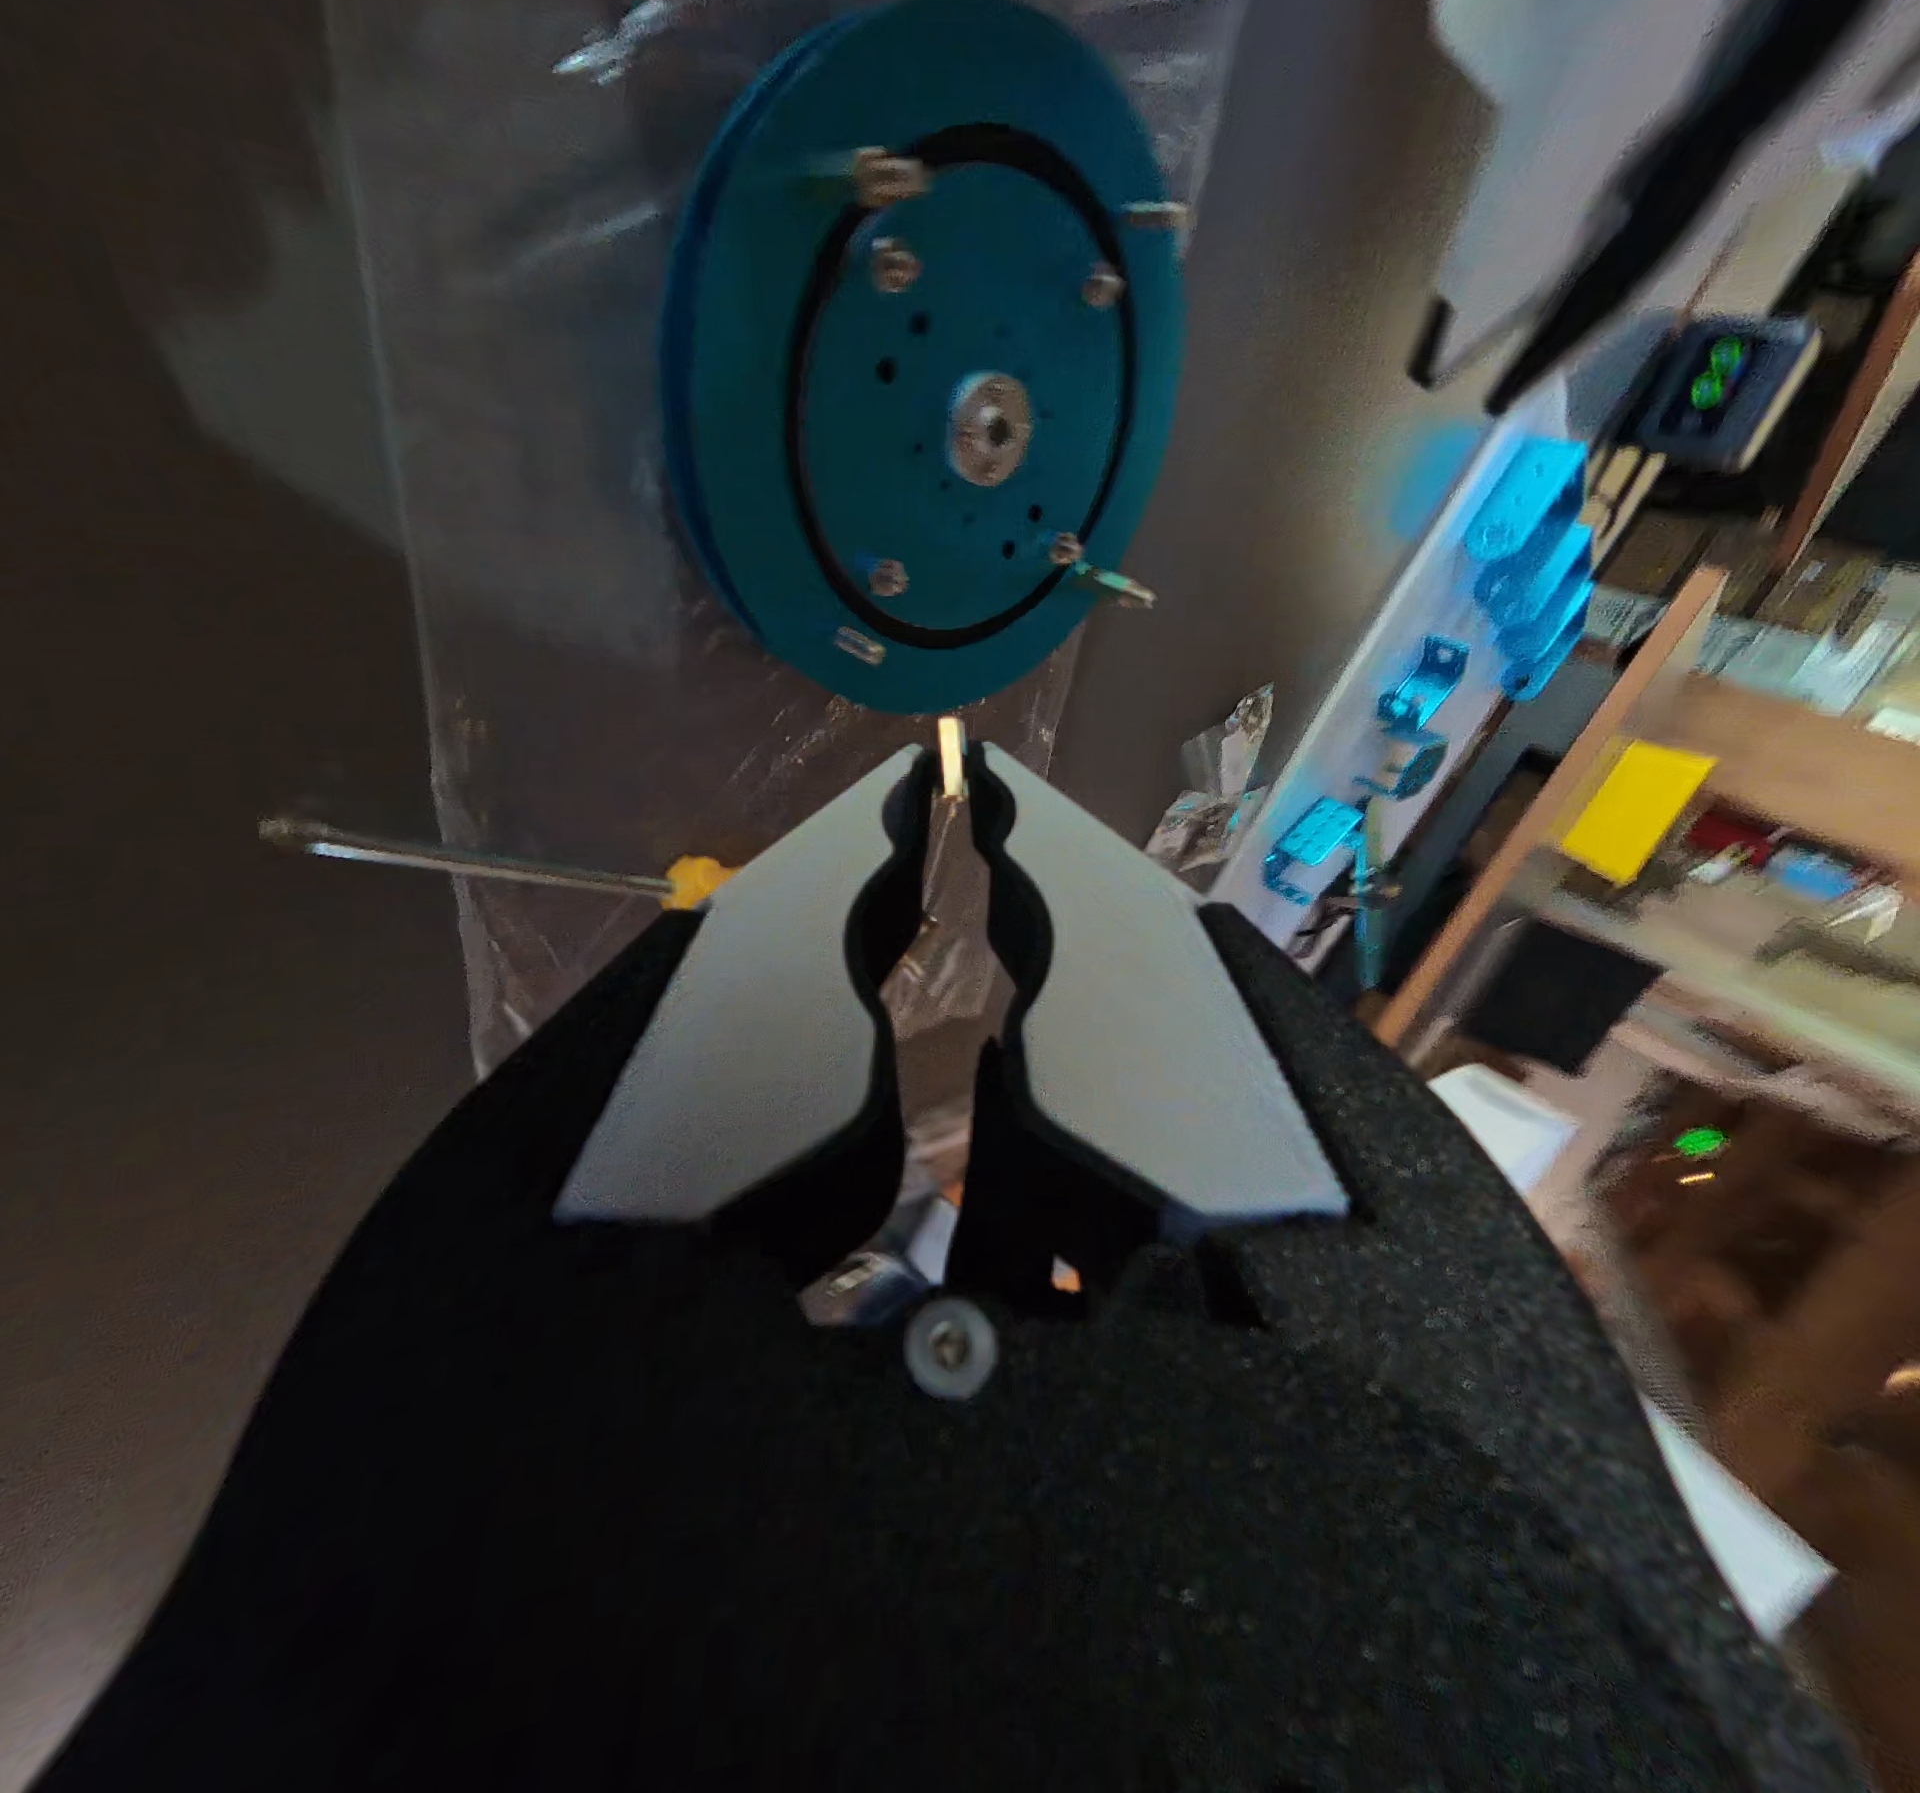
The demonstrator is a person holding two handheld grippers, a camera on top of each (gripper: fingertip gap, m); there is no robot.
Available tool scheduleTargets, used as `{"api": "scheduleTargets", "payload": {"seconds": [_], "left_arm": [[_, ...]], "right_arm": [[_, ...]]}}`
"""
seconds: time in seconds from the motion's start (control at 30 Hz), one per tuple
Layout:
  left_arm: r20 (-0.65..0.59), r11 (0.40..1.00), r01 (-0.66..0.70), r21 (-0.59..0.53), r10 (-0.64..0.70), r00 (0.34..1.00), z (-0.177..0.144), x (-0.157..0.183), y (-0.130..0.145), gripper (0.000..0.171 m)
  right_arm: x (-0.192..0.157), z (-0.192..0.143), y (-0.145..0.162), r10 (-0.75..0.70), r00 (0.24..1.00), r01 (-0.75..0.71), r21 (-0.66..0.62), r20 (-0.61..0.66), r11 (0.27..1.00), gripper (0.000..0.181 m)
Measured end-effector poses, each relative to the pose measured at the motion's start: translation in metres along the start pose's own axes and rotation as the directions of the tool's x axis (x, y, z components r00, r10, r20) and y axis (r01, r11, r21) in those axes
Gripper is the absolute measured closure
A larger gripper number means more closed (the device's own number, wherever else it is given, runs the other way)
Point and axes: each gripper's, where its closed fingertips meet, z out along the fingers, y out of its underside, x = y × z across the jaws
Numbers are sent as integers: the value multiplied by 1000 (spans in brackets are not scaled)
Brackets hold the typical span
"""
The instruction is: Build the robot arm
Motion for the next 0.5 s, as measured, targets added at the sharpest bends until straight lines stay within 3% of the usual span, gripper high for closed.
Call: {"api": "scheduleTargets", "payload": {"seconds": [0.1,0.2,0.5], "left_arm": [[-9,1000,3,-9,-3,1000,0,0,2,152],[-12,1000,4,-20,-4,1000,1,0,4,152],[-16,999,-4,-32,4,1000,1,1,6,152]], "right_arm": [[-15,3,-7,-215,972,220,-53,92,974,176],[-17,3,-3,-337,931,351,-88,142,932,176],[-9,1,-2,-469,864,491,-98,187,866,176]]}}
